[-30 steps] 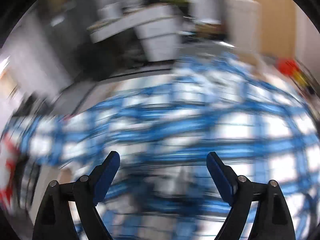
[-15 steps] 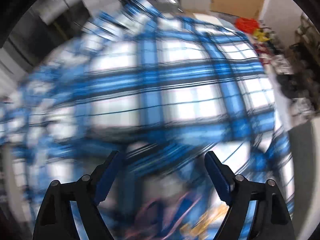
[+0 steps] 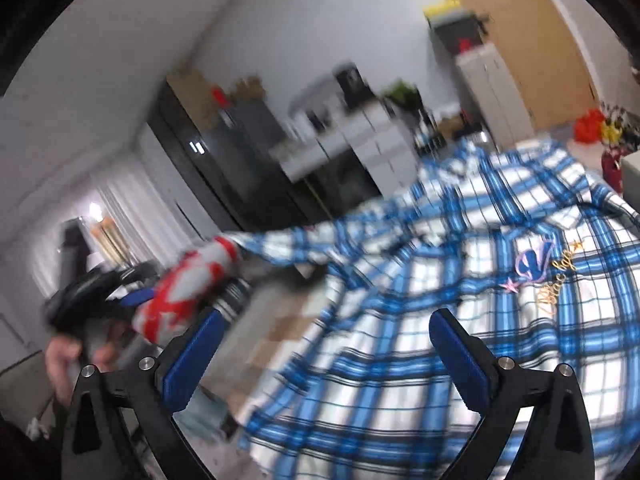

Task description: Fold large clothes

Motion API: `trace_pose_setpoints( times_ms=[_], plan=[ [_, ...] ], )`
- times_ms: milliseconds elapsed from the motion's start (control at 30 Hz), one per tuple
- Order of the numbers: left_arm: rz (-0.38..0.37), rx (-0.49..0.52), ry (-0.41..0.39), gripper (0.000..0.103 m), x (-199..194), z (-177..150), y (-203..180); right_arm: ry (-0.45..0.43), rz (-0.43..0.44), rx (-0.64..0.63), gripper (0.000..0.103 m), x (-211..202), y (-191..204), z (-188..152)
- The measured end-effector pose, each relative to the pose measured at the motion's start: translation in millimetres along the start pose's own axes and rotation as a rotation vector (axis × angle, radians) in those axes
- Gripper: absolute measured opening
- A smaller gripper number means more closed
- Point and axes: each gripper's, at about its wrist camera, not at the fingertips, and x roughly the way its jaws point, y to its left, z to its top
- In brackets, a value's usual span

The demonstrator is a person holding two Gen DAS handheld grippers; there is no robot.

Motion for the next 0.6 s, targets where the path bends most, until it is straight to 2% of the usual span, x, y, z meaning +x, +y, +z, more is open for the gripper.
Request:
trace_pose_setpoints(
  times_ms=[67, 100, 233, 367, 433, 467, 533, 600],
  plan=[
    [0.024, -0.110, 0.003, 0.102, 3, 16, 27, -0.090, 0.054, 0.066, 0.103, -3, -9, -14],
    [0.032, -0.161, 0.031, 0.102, 10, 28, 44, -0.104, 0.058, 0.096, 0.103, -8, -7, -22],
    [0.001, -0.307, 0.081, 0.102, 25, 48, 86, -0.053, 0.082, 0.254, 0.103, 8, -38, -45],
    [-0.042, -0.428, 0.069, 0.102, 37, 54, 120, -0.032, 0.112, 0.360, 0.103, 13, -69, -68],
    [-0.031, -0.436, 0.053, 0.102, 42, 57, 127, -0.010, 0.166, 0.424, 0.102, 12, -80, -78],
    [-0.009, -0.414, 0.045, 0.102, 44, 59, 127, -0.039, 0.192, 0.396, 0.102, 6, -79, -80],
    [0.021, -0.393, 0.023, 0.102, 48, 65, 128, -0.067, 0.192, 0.348, 0.103, -5, -76, -81],
    [-0.013, -0.408, 0.022, 0.102, 53, 66, 135, -0.071, 0.213, 0.324, 0.103, -8, -73, -83]
  ],
)
